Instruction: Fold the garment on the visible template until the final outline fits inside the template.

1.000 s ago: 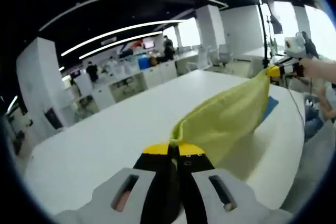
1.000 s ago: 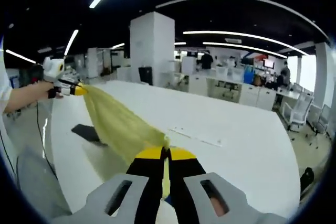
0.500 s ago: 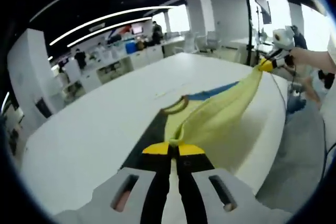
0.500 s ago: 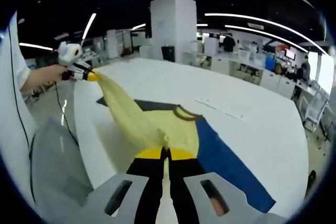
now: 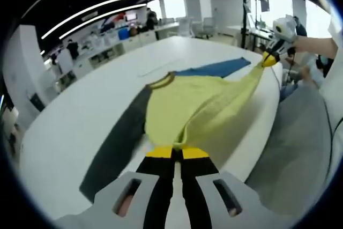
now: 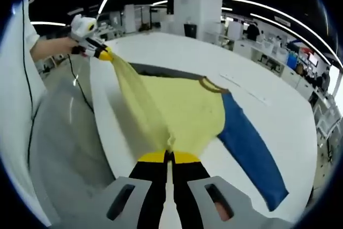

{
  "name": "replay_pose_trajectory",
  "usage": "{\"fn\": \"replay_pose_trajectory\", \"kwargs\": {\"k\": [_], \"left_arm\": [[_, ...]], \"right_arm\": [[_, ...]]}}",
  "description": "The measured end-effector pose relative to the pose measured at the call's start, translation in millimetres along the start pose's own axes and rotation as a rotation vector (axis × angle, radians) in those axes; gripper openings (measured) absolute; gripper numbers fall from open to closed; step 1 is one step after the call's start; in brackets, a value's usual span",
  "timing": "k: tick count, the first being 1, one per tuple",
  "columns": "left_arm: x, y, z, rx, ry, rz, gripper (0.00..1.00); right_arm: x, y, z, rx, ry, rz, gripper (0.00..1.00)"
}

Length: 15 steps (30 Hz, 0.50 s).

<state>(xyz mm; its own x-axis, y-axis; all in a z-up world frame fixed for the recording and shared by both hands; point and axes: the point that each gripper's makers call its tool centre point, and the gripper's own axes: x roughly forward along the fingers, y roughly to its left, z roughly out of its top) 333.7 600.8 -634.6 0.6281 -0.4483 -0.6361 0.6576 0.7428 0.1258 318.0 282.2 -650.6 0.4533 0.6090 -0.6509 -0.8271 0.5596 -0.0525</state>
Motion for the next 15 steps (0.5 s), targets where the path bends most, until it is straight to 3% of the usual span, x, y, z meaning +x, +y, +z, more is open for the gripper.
{"fn": "replay_pose_trajectory", "kwargs": {"k": [10, 15], "left_arm": [[10, -11.8, -32.5, -0.018, 0.064, -0.03, 0.0], [17, -19.0, -45.9, -0.003, 0.101, -0.05, 0.0]], "right_arm": [[9, 11, -33.0, -0.057, 0.075, -0.012, 0.03], [16, 23, -44.0, -0.18, 0.129, 0.004, 0.03]]}}
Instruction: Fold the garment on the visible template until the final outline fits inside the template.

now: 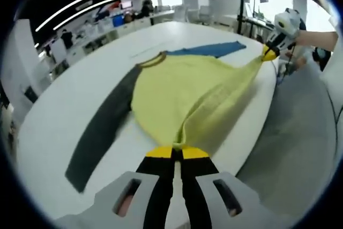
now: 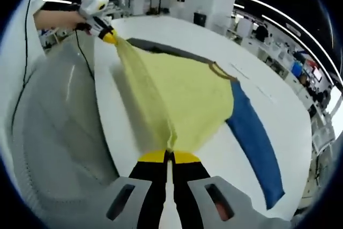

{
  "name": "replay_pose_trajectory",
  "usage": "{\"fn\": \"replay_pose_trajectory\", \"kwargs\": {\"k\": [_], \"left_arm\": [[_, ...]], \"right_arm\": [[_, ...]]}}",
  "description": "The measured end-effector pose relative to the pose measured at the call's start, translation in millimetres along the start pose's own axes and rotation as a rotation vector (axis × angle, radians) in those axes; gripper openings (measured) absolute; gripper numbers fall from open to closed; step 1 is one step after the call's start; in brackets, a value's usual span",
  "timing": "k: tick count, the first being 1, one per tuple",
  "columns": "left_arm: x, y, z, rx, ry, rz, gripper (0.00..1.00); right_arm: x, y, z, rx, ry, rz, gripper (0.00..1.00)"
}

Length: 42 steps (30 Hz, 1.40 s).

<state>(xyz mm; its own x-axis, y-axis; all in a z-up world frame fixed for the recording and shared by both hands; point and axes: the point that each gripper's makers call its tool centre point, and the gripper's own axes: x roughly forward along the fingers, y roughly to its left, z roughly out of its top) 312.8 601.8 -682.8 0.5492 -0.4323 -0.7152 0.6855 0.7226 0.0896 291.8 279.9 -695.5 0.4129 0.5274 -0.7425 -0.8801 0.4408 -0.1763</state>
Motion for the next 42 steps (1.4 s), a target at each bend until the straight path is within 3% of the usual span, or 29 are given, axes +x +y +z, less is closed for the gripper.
{"fn": "replay_pose_trajectory", "kwargs": {"k": [22, 42], "left_arm": [[22, -19.8, -55.0, 0.025, 0.135, -0.055, 0.0], [26, -25.0, -78.8, 0.015, 0.164, -0.077, 0.01]], "right_arm": [[19, 33, -38.6, -0.254, 0.181, 0.108, 0.03], [21, 39, -51.3, -0.308, 0.218, 0.137, 0.03]]}}
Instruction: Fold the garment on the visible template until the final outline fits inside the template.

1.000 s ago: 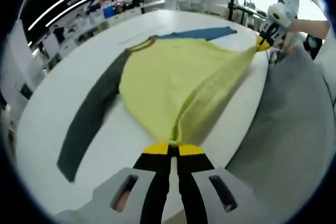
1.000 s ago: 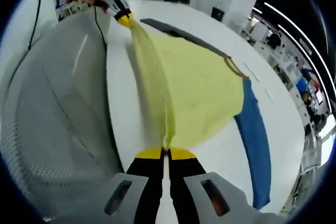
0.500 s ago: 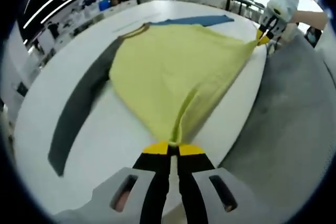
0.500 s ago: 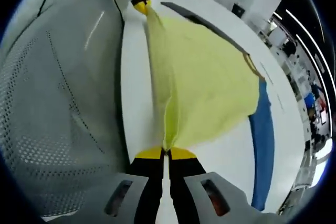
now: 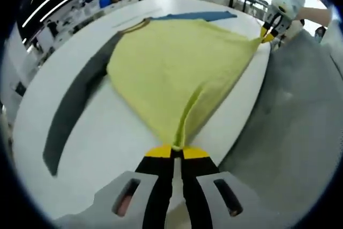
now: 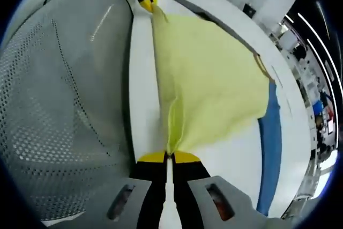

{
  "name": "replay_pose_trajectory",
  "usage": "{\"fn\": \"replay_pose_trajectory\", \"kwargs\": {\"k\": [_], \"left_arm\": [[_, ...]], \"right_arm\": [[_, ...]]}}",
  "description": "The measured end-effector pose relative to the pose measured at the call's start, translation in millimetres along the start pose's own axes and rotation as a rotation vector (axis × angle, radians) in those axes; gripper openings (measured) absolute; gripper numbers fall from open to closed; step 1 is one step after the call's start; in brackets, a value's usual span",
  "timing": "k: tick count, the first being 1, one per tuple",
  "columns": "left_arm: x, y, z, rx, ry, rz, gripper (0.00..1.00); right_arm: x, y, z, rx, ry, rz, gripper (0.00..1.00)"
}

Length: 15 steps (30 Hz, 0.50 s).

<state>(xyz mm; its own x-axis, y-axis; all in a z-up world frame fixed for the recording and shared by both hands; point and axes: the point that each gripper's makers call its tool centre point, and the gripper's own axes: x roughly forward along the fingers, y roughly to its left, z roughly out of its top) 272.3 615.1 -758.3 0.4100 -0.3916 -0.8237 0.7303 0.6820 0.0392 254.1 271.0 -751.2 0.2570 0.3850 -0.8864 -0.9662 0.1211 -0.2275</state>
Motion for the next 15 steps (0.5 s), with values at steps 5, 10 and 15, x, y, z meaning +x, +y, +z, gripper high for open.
{"fn": "replay_pose_trajectory", "kwargs": {"k": [5, 10, 15], "left_arm": [[-1.3, -2.0, -1.6, -0.008, -0.001, -0.006, 0.01], [-1.9, -4.3, -4.4, -0.014, 0.005, -0.015, 0.02], [-1.4, -4.9, -5.1, -0.013, 0.008, -0.017, 0.02]], "right_arm": [[-0.5, 1.9, -0.7, 0.008, -0.004, 0.005, 0.04], [-1.4, 2.7, 0.0, 0.027, -0.014, 0.006, 0.04], [-0.5, 4.1, -0.7, 0.029, -0.011, 0.009, 0.04]]}}
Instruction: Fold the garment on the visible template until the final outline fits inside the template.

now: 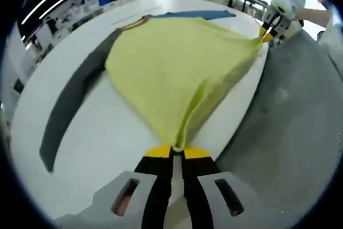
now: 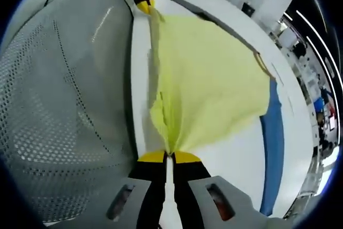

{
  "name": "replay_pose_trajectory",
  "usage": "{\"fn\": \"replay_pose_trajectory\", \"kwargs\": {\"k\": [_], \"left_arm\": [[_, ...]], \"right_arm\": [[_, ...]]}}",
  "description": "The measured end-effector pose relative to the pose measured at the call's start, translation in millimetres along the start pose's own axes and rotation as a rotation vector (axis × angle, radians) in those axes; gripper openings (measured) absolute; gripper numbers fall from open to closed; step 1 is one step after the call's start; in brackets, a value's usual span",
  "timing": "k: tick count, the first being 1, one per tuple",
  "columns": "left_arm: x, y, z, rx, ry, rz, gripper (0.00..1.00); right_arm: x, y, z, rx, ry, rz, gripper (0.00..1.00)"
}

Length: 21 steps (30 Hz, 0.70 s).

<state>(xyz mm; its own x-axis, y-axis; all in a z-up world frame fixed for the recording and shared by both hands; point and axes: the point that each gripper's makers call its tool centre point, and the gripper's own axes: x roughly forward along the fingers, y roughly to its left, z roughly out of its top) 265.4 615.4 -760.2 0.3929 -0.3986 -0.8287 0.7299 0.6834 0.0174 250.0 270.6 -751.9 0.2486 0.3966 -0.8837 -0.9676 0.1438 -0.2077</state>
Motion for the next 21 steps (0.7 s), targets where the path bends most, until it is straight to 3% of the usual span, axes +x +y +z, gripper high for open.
{"fn": "replay_pose_trajectory", "kwargs": {"k": [21], "left_arm": [[-2.6, -3.9, -7.5, 0.001, 0.011, -0.021, 0.05]], "right_arm": [[-3.1, 3.0, -1.3, -0.014, -0.012, -0.008, 0.06]]}}
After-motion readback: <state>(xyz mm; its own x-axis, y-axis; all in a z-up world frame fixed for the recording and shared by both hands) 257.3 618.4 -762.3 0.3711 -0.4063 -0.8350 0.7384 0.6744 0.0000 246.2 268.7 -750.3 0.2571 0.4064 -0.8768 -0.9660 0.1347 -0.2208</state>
